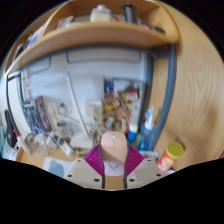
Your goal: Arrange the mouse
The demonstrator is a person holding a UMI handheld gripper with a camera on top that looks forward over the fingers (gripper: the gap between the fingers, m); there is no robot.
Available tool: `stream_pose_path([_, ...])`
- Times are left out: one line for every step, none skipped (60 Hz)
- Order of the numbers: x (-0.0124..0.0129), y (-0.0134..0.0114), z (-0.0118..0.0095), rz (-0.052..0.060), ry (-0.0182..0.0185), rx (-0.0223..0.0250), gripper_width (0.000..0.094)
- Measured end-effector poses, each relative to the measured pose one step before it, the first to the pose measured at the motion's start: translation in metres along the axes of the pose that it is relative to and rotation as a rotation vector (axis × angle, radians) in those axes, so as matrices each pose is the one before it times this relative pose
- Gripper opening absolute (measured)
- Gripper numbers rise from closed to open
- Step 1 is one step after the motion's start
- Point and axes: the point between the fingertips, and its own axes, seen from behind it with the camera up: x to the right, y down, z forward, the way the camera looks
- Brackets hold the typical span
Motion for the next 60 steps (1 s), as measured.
stream_pose_path([-0.00693, -0.01520, -0.00499, -0.0059, -0.00137, 0.01920, 0.0241])
stream_pose_path([-0.00755, -0.01348, -0.00367, -0.0027, -0.00219, 0.02131, 0.0242])
stream_pose_path([-0.00703, -0.01340, -0.00312, -0.0020, -0.00272, 0.02121, 0.0242])
stream_pose_path([-0.00754, -0.01264, -0.00247, -0.0025, -0.00387, 0.02057, 0.0242])
stream_pose_path([-0.00769, -0.01180, -0.00236, -0.0031, -0.00405, 0.01828, 0.0241])
stream_pose_path([-0.00775, -0.00936, -0.00080, -0.0017, -0.00518, 0.01871, 0.0242])
stream_pose_path([-0.00816, -0.00880, -0.00129, -0.0031, -0.00443, 0.01314, 0.0243])
stream_pose_path([-0.00911, -0.00753, -0.00007, -0.0029, -0.00262, 0.01467, 0.0243])
stream_pose_path([-0.00905, -0.00713, -0.00065, -0.0036, -0.00784, 0.01070, 0.0243])
stream_pose_path([-0.00894, -0.00688, 0.00007, -0.0039, -0.00839, 0.01026, 0.0242])
stream_pose_path([-0.00897, -0.00667, 0.00015, -0.0038, -0.00396, 0.00339, 0.0242])
stream_pose_path([-0.00900, -0.00379, 0.00079, -0.0037, -0.00618, 0.00482, 0.0242])
stream_pose_path([-0.00860, -0.00224, 0.00162, -0.0042, -0.00585, 0.00123, 0.0242])
stream_pose_path([-0.00932, -0.00067, 0.00211, -0.0046, -0.00689, -0.00128, 0.0242])
stream_pose_path([-0.00937, 0.00043, 0.00262, -0.0038, -0.00818, -0.00319, 0.0242])
stream_pose_path([-0.00943, 0.00155, 0.00306, -0.0022, -0.00853, -0.00420, 0.0241])
stream_pose_path([-0.00957, 0.00242, 0.00315, -0.0003, -0.00840, -0.00507, 0.0242])
stream_pose_path([-0.00920, 0.00366, 0.00345, 0.0004, -0.00866, -0.00726, 0.0241])
stream_pose_path([-0.00969, 0.00534, 0.00438, -0.0001, -0.00911, -0.00989, 0.0241])
stream_pose_path([-0.00945, 0.00684, 0.00458, -0.0007, -0.00884, -0.01322, 0.0241])
stream_pose_path([-0.00986, 0.01009, 0.00412, -0.0003, -0.01125, -0.00904, 0.0241])
stream_pose_path([-0.00806, 0.00921, 0.00575, -0.0005, -0.00607, -0.01803, 0.0240])
stream_pose_path([-0.00813, 0.00854, 0.00530, -0.0002, -0.00080, -0.02450, 0.0241])
stream_pose_path([-0.00780, 0.01120, 0.00591, -0.0015, -0.00656, -0.02198, 0.0240])
stream_pose_path([-0.00762, 0.01190, 0.00619, -0.0011, -0.00650, -0.02256, 0.0240])
stream_pose_path([-0.00736, 0.01261, 0.00652, 0.0002, -0.00637, -0.02463, 0.0242])
stream_pose_path([-0.00647, 0.01357, 0.00617, 0.0010, -0.00466, -0.02722, 0.0257])
stream_pose_path([-0.00637, 0.01358, 0.00628, -0.0014, -0.00694, -0.02617, 0.0257])
stream_pose_path([-0.00588, 0.01345, 0.00654, -0.0026, -0.00647, -0.02607, 0.0257])
stream_pose_path([-0.00539, 0.01545, 0.00710, -0.0043, -0.01014, -0.02424, 0.0256])
stream_pose_path([-0.00455, 0.01403, 0.00679, -0.0022, -0.00502, -0.02747, 0.0256])
stream_pose_path([-0.00382, 0.01365, 0.00690, -0.0025, -0.00266, -0.02738, 0.0256])
stream_pose_path([-0.00171, 0.01502, 0.00523, -0.0019, -0.00613, -0.02633, 0.0256])
stream_pose_path([-0.00348, 0.01339, 0.00901, -0.0006, 0.00546, -0.02899, 0.0256])
stream_pose_path([-0.00264, 0.01308, 0.00683, -0.0017, 0.00062, -0.02772, 0.0256])
stream_pose_path([-0.00266, 0.01268, 0.00713, -0.0012, -0.00119, -0.02834, 0.0256])
stream_pose_path([-0.00226, 0.01207, 0.00698, -0.0004, -0.00102, -0.02559, 0.0256])
stream_pose_path([-0.00203, 0.01111, 0.00653, 0.0022, -0.00117, -0.02169, 0.0255])
stream_pose_path([-0.00196, 0.00973, 0.00649, 0.0042, -0.00202, -0.01729, 0.0255])
stream_pose_path([-0.00185, 0.00964, 0.00607, 0.0033, -0.00207, -0.01592, 0.0255])
stream_pose_path([0.00052, 0.01072, 0.00418, -0.0006, -0.00424, -0.01535, 0.0256])
stream_pose_path([-0.00024, 0.00826, 0.00500, 0.0010, 0.00245, -0.01772, 0.0255])
stream_pose_path([0.00019, 0.00806, 0.00503, 0.0008, 0.00256, -0.01719, 0.0284])
stream_pose_path([-0.00002, 0.00675, 0.00426, 0.0016, 0.00342, -0.01406, 0.0276])
stream_pose_path([-0.00054, 0.00645, 0.00365, 0.0005, 0.00093, -0.01337, 0.0276])
stream_pose_path([-0.00073, 0.00560, 0.00365, 0.0006, 0.00026, -0.01075, 0.0276])
stream_pose_path([-0.00062, 0.00511, 0.00321, -0.0003, -0.00015, -0.01048, 0.0306])
stream_pose_path([-0.00005, 0.00256, 0.00109, -0.0015, 0.00134, -0.00330, 0.0297])
stream_pose_path([0.00028, -0.00382, 0.00031, -0.0026, 0.00301, 0.02147, 0.0301])
stream_pose_path([0.00102, -0.00087, 0.00029, -0.0066, 0.00568, 0.00912, 0.0307])
stream_pose_path([0.00074, 0.00205, -0.00001, -0.0104, 0.00558, -0.00520, 0.0332])
stream_pose_path([0.00066, 0.00065, -0.00064, -0.0084, 0.00319, 0.00016, 0.0337])
stream_pose_path([-0.00025, -0.00089, -0.00165, -0.0037, 0.00391, 0.00208, 0.0356])
stream_pose_path([-0.00078, 0.00016, -0.00048, -0.0006, 0.00274, -0.00099, 0.0363])
stream_pose_path([-0.00073, 0.00050, -0.00048, 0.0011, 0.00049, -0.00362, 0.0378])
stream_pose_path([-0.00082, 0.00043, -0.00036, 0.0030, -0.00073, -0.00296, 0.0387])
stream_pose_path([-0.00088, 0.00023, -0.00038, 0.0040, -0.00273, -0.00324, 0.0404])
stream_pose_path([-0.00115, 0.00058, -0.00030, 0.0057, -0.00337, -0.00439, 0.0413])
stream_pose_path([-0.00120, 0.00126, -0.00050, 0.0062, -0.00300, -0.00848, 0.0424])
stream_pose_path([-0.00058, 0.00169, -0.00082, 0.0073, -0.00076, -0.01024, 0.0439])
